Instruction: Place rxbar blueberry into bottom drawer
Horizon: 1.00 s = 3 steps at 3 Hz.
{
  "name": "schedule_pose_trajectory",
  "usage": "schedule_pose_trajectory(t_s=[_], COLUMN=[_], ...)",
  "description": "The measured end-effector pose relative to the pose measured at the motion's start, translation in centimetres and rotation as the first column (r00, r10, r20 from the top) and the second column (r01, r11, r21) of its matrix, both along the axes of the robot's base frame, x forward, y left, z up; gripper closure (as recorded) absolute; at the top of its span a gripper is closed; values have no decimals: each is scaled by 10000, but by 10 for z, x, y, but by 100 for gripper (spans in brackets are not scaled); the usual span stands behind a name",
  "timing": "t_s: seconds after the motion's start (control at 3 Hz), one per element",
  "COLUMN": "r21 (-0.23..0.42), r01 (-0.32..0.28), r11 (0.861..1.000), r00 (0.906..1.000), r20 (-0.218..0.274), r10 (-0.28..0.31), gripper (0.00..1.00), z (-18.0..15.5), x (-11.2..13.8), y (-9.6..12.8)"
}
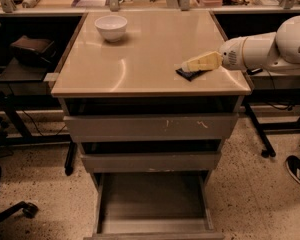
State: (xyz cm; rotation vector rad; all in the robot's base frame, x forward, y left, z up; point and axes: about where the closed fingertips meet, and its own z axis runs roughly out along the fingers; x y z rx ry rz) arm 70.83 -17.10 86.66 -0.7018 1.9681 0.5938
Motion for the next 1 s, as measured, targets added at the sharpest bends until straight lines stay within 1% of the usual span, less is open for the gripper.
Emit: schedule_pose_trajectory(t_s=[0.33, 0.67, 1.0], r21=[305, 306, 406], r01=[355, 357, 505], r11=[9989, 9989, 9979], r00=[9987, 9987, 9967], r20=[-380, -382, -663], r10=[-343, -345, -477], gripper=[0, 0, 0], z=[-21, -21, -26], x=[8, 8, 11], y=[-11, -11, -6])
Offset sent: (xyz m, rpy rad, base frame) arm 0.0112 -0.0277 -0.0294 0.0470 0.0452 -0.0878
